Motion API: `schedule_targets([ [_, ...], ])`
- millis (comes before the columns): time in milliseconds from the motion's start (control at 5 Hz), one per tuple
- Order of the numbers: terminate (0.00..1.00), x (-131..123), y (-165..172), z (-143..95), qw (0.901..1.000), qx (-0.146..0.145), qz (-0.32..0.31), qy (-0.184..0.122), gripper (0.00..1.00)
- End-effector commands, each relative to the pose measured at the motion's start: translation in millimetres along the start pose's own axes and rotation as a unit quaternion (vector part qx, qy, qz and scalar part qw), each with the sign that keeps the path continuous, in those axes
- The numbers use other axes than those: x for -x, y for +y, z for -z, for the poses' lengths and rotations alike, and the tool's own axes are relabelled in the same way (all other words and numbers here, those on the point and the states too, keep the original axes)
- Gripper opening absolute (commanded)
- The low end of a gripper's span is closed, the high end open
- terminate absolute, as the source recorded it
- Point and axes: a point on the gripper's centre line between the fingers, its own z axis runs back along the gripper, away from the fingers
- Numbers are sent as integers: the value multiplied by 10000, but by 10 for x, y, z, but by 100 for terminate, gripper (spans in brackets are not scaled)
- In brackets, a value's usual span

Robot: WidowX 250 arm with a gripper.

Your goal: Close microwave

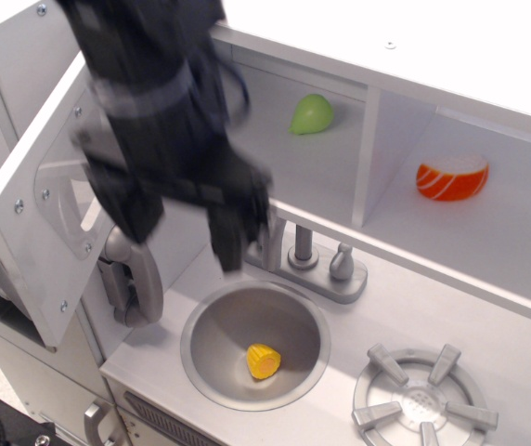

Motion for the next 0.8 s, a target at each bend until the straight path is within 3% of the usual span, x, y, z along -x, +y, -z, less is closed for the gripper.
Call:
schedule_targets([
  [0, 0, -117, 627, -599, 9986, 179, -235, -437, 100],
  [200, 0, -153, 1032, -529, 9981, 71, -287, -544, 100],
  [600, 0, -243, 1248, -272, 9973, -191, -416, -568, 100],
])
